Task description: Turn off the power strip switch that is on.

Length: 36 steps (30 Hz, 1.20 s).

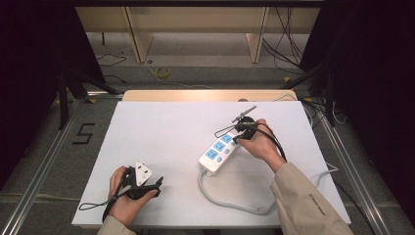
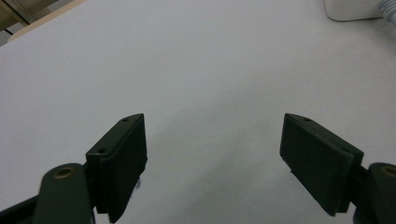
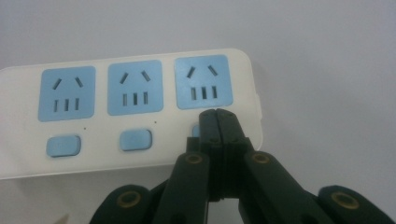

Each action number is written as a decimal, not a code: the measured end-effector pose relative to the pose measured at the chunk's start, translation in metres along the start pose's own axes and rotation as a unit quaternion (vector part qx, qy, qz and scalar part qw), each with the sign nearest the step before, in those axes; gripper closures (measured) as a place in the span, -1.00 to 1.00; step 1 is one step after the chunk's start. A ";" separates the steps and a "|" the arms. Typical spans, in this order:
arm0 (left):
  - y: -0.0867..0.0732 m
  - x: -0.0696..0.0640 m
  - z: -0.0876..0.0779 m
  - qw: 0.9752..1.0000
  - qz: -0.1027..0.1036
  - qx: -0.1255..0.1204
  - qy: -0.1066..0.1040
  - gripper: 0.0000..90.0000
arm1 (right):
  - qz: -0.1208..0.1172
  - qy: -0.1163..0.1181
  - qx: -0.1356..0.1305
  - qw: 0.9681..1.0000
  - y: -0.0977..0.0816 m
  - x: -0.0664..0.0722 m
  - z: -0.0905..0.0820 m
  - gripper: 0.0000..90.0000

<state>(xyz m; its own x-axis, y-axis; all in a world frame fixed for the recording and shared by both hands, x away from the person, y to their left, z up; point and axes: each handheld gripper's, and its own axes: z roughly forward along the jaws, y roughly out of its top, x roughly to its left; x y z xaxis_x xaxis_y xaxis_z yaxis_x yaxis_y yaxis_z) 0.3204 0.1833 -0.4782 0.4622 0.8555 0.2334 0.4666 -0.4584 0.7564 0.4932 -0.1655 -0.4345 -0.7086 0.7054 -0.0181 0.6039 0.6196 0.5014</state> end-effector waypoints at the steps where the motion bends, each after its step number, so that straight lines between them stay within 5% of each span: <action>1: 0.000 0.000 0.000 1.000 0.000 0.000 0.000 -0.50 | -0.001 0.000 0.000 1.000 0.000 0.000 0.000 1.00; 36: 0.000 0.000 0.000 1.000 0.001 0.000 0.000 -0.50 | -0.010 -0.005 0.010 1.000 0.009 0.006 0.007 1.00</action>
<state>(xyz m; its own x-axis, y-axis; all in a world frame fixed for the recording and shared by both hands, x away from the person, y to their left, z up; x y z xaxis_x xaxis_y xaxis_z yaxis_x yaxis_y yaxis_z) 0.3204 0.1831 -0.4781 0.4634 0.8543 0.2354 0.4652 -0.4607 0.7559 0.4970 -0.1531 -0.4357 -0.7173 0.6958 -0.0362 0.5966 0.6403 0.4839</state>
